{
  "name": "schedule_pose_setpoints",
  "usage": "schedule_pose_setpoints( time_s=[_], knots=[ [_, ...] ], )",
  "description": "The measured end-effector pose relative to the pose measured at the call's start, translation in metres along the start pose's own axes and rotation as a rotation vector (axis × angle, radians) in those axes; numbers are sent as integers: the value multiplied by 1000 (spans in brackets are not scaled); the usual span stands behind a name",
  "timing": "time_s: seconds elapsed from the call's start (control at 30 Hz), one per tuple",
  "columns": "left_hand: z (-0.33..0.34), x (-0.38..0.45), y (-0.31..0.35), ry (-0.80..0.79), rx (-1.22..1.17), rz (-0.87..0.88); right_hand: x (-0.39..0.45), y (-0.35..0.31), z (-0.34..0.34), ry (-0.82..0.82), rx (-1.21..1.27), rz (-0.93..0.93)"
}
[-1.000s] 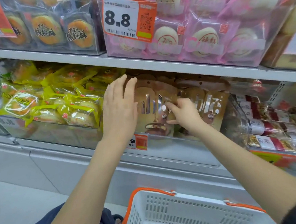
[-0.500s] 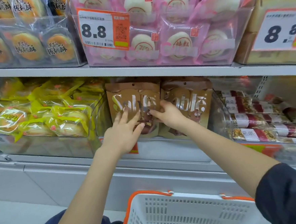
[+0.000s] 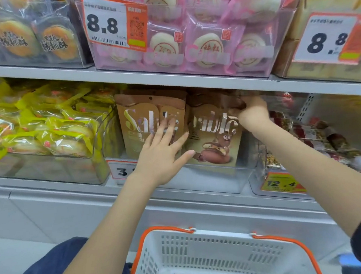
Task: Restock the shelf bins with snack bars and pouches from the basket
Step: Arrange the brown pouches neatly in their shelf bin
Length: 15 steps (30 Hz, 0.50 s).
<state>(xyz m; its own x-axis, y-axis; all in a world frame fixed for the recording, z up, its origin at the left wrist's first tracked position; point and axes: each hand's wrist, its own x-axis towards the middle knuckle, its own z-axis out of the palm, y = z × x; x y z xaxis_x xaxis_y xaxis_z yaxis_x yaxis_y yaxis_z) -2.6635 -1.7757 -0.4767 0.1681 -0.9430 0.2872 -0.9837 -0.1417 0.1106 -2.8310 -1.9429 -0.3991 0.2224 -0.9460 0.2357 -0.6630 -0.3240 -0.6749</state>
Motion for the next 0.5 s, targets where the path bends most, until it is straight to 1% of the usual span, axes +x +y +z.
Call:
schedule_pose_setpoints(
  time_s=[0.07,0.17,0.23,0.33,0.43,0.5],
  knots=[
    [1,2,1,-6,-9,-32,-9,6,-7,-12,98,-71],
    [3,5,1,-24,-36,-90,-13,19,-16,-37,147,-166],
    [3,7,2,-49,-44,-116,-9,23,-22,-103,107,-180],
    [2,7,2,-84,-45,-130,-4,22,-25,-177,-70,-230],
    [2,7,2,-96,-39,-133,-10,17,-29,-184,-46,-359],
    [3,7,3,-99,-21,-128,-17,15,-27,-177,-88,-447]
  ],
)
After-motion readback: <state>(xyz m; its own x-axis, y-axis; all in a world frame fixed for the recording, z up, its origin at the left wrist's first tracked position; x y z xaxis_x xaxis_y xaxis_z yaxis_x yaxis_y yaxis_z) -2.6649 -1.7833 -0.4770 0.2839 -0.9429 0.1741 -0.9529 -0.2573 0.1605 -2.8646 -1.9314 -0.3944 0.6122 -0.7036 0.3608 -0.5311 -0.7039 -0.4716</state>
